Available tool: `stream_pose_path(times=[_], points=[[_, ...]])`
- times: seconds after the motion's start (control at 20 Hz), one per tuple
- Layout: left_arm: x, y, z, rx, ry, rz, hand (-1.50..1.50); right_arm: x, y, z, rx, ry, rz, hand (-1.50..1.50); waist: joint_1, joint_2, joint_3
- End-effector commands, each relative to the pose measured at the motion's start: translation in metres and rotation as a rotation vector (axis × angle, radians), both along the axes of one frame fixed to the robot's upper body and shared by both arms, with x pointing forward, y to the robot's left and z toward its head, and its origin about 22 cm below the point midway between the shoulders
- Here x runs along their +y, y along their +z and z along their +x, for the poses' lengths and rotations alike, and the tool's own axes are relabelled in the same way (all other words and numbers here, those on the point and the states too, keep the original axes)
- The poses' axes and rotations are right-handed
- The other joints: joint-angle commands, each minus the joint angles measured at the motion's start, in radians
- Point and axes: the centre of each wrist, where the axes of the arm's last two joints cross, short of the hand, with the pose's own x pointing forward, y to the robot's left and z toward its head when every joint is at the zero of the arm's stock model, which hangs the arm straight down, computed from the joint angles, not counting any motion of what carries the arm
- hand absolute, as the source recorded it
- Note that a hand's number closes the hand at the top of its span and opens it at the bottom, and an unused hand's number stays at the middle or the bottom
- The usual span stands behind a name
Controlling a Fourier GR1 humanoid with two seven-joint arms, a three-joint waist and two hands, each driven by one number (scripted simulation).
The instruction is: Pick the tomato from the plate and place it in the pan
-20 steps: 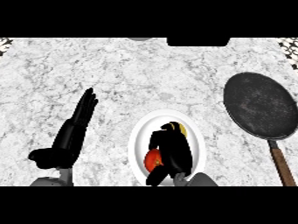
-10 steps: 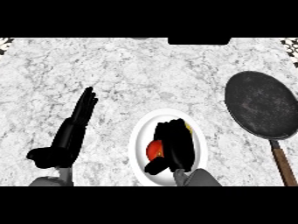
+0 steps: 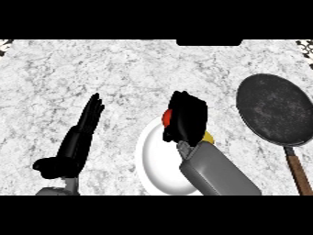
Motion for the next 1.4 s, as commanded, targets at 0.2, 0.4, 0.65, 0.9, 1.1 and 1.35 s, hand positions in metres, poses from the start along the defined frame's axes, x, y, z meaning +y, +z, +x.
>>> stream_pose_path(times=[0.2, 0.4, 0.65, 0.9, 1.1, 1.35], points=[[0.007, 0.009, -0.001, 0.000, 0.004, -0.011, 0.00, 0.010, 0.062, 0.005, -0.243, -0.187, 0.098, 1.50, 0.001, -0.001, 0.001], [0.009, 0.001, -0.006, 0.002, -0.003, 0.002, 0.00, -0.034, 0.043, 0.016, -0.286, -0.292, 0.164, 1.50, -0.011, 0.001, 0.001], [0.000, -0.004, -0.001, 0.018, 0.009, -0.006, 0.00, -0.074, 0.050, 0.030, -0.350, -0.370, 0.254, 1.50, -0.010, 0.004, 0.002], [0.001, 0.011, -0.005, 0.008, 0.011, 0.003, 0.00, -0.140, 0.016, 0.013, -0.404, -0.421, 0.172, 1.50, -0.012, 0.001, 0.002], [0.008, -0.011, -0.003, -0.003, 0.003, 0.025, 0.00, -0.171, 0.002, 0.036, -0.435, -0.485, 0.021, 1.50, -0.003, 0.005, 0.001], [0.004, -0.011, -0.002, 0.004, -0.015, 0.009, 0.00, -0.242, -0.013, 0.041, -0.594, -0.566, 0.032, 1.50, 0.001, 0.008, 0.002]])
